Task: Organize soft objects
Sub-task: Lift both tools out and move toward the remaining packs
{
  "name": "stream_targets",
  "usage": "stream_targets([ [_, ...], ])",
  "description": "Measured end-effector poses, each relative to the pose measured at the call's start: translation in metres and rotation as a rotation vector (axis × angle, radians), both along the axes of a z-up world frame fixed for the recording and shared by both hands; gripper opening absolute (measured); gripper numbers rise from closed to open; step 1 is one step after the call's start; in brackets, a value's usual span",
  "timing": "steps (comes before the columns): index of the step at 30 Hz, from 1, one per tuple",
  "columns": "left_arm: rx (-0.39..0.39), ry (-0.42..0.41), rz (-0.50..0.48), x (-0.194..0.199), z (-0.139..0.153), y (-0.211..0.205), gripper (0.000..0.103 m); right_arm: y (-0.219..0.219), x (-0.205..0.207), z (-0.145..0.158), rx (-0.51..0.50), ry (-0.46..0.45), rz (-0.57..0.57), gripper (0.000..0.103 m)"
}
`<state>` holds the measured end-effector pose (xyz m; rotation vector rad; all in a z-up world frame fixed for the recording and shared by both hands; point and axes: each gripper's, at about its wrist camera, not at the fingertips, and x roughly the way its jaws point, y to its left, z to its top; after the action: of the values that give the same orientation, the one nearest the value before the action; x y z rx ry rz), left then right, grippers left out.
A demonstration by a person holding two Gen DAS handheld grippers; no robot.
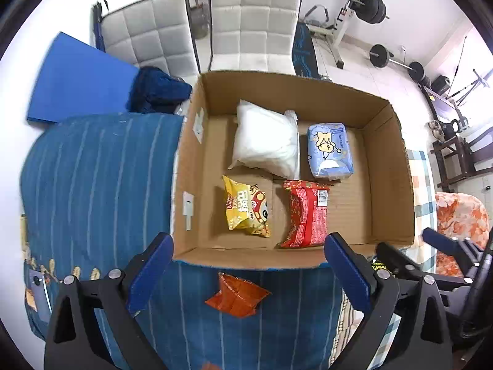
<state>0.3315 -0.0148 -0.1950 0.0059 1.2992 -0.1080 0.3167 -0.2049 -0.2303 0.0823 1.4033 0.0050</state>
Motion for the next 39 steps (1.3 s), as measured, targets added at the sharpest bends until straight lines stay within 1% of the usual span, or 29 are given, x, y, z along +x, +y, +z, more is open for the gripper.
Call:
stream_targets([
  [5,0.022,-0.070,-0.004,-0.023,0.022,-0.002,0.100,0.003,-0.020,0.023,-0.020,-0.066,0.003,0.090],
  [8,0.031,-0.115,-0.008,-0.038,0.037,-0.004,0.100,0.002,-0.035,0.039,-0.014,-0.101,0.004,0.090],
  [13,0.044,-0.166,-0.020,-0.054,0.057,-0.008,0.100,0.000,-0.055,0.064,-0.001,-0.151,0.004,0.091],
  [15,0.045,-0.183,-0.022,-0.060,0.065,-0.009,0.100,0.000,-0.063,0.074,0.003,-0.172,0.006,0.093],
  [19,0.032,-0.183,-0.021,-0.066,0.071,-0.010,0.100,-0.005,-0.074,0.087,0.017,-0.201,-0.009,0.094],
  [22,0.044,-0.167,-0.018,-0.069,0.067,-0.008,0.100,-0.012,-0.079,0.086,0.032,-0.194,-0.022,0.094],
  [24,0.055,-0.125,-0.019,-0.068,0.056,-0.004,0.100,-0.022,-0.082,0.081,0.038,-0.178,-0.040,0.094],
  [26,0.088,-0.080,-0.029,-0.068,0.040,-0.002,0.100,-0.036,-0.085,0.072,0.037,-0.153,-0.065,0.094],
  [27,0.123,-0.046,-0.038,-0.067,0.027,-0.001,0.100,-0.046,-0.087,0.065,0.030,-0.135,-0.087,0.094],
  [28,0.134,-0.028,-0.043,-0.067,0.018,-0.001,0.100,-0.054,-0.088,0.058,0.027,-0.120,-0.100,0.094],
  [30,0.128,0.037,-0.054,-0.065,-0.008,0.001,0.100,-0.073,-0.091,0.040,0.014,-0.072,-0.133,0.094],
  [34,0.097,0.147,-0.065,-0.062,-0.054,0.005,0.100,-0.107,-0.092,-0.009,-0.006,0.036,-0.193,0.094],
  [37,0.100,0.220,-0.088,-0.059,-0.086,0.002,0.100,-0.118,-0.087,-0.051,0.008,0.117,-0.174,0.094],
  [39,0.106,0.260,-0.100,-0.058,-0.101,0.001,0.100,-0.115,-0.083,-0.075,0.003,0.167,-0.092,0.094],
])
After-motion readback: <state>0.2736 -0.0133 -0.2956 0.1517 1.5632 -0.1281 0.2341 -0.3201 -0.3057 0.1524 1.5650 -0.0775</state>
